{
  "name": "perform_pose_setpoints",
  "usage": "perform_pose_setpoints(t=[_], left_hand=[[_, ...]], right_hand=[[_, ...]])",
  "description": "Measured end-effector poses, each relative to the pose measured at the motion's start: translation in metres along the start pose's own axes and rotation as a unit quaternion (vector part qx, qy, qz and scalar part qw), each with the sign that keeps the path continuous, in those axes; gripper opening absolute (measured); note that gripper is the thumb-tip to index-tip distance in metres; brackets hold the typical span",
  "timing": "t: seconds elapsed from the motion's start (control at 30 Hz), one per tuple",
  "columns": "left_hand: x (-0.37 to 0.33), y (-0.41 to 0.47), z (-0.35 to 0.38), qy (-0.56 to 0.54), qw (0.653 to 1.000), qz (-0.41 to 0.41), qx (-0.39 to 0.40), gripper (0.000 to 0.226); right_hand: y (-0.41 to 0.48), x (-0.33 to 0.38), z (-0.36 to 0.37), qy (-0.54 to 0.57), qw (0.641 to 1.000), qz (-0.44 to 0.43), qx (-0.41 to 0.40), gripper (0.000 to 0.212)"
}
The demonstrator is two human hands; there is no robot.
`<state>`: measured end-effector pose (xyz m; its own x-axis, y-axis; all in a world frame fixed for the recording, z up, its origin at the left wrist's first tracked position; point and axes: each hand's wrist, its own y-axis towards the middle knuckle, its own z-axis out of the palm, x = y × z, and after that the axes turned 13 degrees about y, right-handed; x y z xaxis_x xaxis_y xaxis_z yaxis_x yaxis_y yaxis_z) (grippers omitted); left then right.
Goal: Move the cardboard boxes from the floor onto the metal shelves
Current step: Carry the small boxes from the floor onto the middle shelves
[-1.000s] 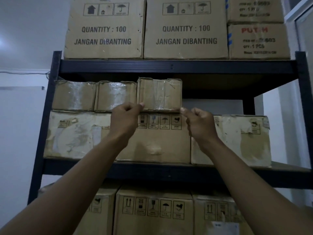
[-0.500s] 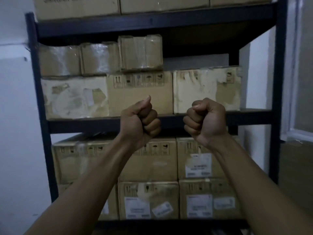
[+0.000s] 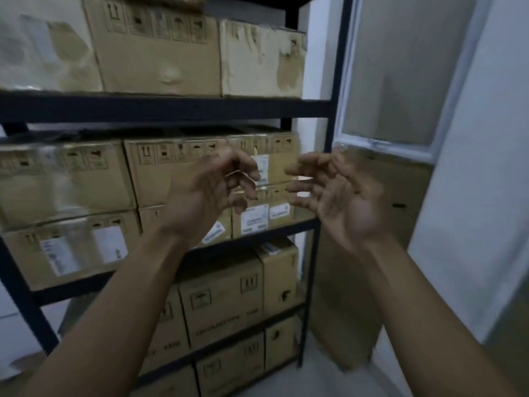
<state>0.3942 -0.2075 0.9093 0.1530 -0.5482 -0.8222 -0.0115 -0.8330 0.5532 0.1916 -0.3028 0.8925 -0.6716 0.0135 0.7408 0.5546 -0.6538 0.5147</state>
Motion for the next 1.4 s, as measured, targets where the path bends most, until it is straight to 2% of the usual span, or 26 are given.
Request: perform_pose_setpoints(t=[0.07, 0.23, 0.37, 0.47, 0.53, 0.6, 0.73, 0.8, 0.97, 1.13, 1.3, 1.4], left_hand=[[0.0, -0.013, 0.021, 0.066, 0.997, -0.027, 0.008, 0.037], [0.0, -0.041, 0.096, 0.163, 0.982, -0.074, 0.062, 0.051], [-0.001, -0.07, 0.177, 0.153, 0.975, -0.089, 0.132, 0.046], [-0.006, -0.1, 0.26, 0.148, 0.968, -0.084, 0.183, 0.038], [-0.014, -0.125, 0.32, 0.118, 0.965, -0.078, 0.219, 0.034], [-0.022, -0.15, 0.385, 0.101, 0.952, -0.063, 0.28, 0.034], [-0.038, -0.197, 0.509, 0.064, 0.914, -0.052, 0.396, 0.03], [-0.043, -0.22, 0.566, 0.044, 0.894, -0.054, 0.442, 0.028], [-0.054, -0.278, 0.699, 0.004, 0.82, -0.064, 0.569, 0.027], [-0.052, -0.323, 0.824, -0.024, 0.762, -0.059, 0.645, 0.04], [-0.032, -0.355, 0.949, -0.043, 0.723, -0.095, 0.683, 0.029], [-0.02, -0.37, 1.02, -0.045, 0.709, -0.139, 0.69, 0.029]], right_hand=[[-0.037, 0.008, -0.006, -0.069, 0.997, 0.01, -0.04, 0.052], [-0.138, 0.042, -0.019, -0.16, 0.977, 0.031, -0.14, 0.056], [-0.232, 0.083, -0.035, -0.172, 0.958, 0.025, -0.229, 0.062], [-0.322, 0.123, -0.045, -0.186, 0.938, 0.012, -0.292, 0.063], [-0.388, 0.152, -0.049, -0.196, 0.92, -0.005, -0.339, 0.07], [-0.454, 0.183, -0.053, -0.21, 0.896, -0.027, -0.391, 0.075], [-0.584, 0.234, -0.056, -0.242, 0.835, -0.045, -0.492, 0.049], [-0.644, 0.256, -0.054, -0.259, 0.802, -0.051, -0.536, 0.047], [-0.772, 0.3, -0.053, -0.287, 0.723, -0.054, -0.626, 0.036], [-0.874, 0.333, -0.069, -0.293, 0.644, -0.034, -0.705, 0.037], [-0.957, 0.377, -0.109, -0.278, 0.578, -0.01, -0.767, 0.043], [-1.006, 0.403, -0.139, -0.269, 0.544, 0.023, -0.794, 0.036]])
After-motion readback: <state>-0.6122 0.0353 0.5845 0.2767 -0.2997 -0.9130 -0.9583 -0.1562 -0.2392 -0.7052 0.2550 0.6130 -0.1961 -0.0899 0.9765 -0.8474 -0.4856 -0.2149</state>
